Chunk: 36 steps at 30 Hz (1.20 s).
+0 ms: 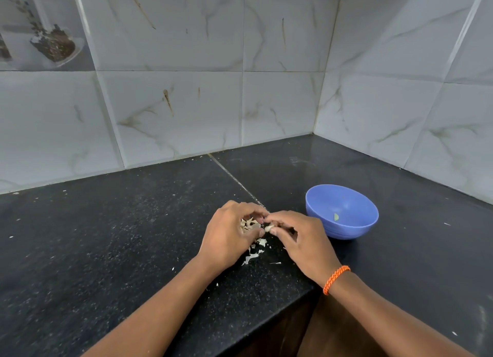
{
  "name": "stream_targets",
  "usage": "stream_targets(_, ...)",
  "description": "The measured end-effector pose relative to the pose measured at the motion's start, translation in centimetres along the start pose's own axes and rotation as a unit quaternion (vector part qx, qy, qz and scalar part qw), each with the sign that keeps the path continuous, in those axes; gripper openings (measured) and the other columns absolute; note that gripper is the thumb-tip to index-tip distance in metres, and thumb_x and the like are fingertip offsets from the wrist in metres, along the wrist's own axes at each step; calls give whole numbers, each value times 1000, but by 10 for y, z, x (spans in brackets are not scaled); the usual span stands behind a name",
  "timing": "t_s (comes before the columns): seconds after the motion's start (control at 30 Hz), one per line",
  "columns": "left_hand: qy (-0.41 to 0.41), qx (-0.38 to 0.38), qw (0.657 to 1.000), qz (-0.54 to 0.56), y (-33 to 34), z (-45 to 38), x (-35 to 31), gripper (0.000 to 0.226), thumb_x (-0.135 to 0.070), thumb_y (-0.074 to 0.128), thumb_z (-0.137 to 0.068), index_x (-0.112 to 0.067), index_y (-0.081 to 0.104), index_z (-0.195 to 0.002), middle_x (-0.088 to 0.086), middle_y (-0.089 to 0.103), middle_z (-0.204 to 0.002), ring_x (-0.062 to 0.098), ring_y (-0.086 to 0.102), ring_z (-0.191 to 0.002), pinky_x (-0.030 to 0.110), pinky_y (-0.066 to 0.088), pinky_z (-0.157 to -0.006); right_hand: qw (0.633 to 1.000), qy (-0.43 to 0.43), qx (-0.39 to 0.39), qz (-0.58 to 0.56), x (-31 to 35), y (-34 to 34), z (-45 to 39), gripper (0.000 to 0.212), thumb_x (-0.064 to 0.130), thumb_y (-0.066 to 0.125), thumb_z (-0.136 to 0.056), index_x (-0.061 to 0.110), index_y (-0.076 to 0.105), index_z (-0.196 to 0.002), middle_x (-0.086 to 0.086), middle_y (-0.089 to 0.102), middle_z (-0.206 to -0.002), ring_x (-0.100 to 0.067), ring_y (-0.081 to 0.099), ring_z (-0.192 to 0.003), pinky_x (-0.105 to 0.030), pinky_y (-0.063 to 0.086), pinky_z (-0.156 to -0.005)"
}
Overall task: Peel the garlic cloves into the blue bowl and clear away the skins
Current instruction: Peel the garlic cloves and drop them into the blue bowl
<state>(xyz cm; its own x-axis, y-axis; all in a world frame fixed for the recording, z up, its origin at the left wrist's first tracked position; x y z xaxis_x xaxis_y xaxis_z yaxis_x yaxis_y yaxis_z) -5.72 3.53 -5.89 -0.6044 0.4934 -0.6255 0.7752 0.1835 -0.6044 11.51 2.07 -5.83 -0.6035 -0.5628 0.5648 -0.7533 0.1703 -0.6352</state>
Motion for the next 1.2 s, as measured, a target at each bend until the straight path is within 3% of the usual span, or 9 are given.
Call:
stream_targets(0.23,-12,-35,999,-23,-1,2,-3,16,-40,90,-86,-44,79,-97,-28,73,-88,2,61,-99,30,53,-84,988,80,-34,-128,-10,-8,-3,8,13,80,-94,22,79,-93,12,76,-79,-14,72,-66,-16,50,-55)
stream_targets(0.43,-17,-52,998,-17,-2,2,-2,9,-38,83,-94,-43,82,-101,-21,74,-86,1,64,-93,34,56,-83,983,95,-30,-152,-14,-7,-3,12,15,82,-92,22,81,-101,10,79,-86,-10,76,-75,-16,54,-59)
stream_targets(0.63,3,-44,999,-20,2,2,-7,11,-32,77,-101,-41,83,-102,-25,77,-88,3,65,-93,35,56,-81,986,89,-59,-129,-15,-8,-4,7,15,79,-95,21,81,-99,12,79,-85,-10,75,-71,-14,52,-60)
stream_targets(0.8,-13,-44,999,6,2,2,-4,14,-27,77,-100,-40,82,-101,-27,77,-91,5,67,-93,36,56,-83,975,110,-64,-180,-17,-6,-6,8,11,78,-95,19,80,-97,8,80,-86,-15,77,-74,-21,53,-52)
stream_targets(1.2,-42,-67,996,42,-4,4,-2,10,-30,83,-92,-37,81,-86,-23,76,-83,9,72,-81,42,60,-74,987,65,-74,-128,-4,-5,-3,3,16,80,-94,19,79,-94,16,76,-79,-6,74,-73,-13,52,-60)
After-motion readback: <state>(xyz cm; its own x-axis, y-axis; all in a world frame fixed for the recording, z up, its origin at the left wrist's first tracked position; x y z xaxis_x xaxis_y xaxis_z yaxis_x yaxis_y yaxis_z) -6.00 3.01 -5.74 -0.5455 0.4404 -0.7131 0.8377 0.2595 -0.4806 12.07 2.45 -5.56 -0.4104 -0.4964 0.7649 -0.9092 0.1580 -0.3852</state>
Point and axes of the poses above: each hand's wrist, its own z-axis away from the middle knuckle, its own y-axis out of the palm, x = y × z, the point moved 8 cm from there along -z, towards the middle knuckle
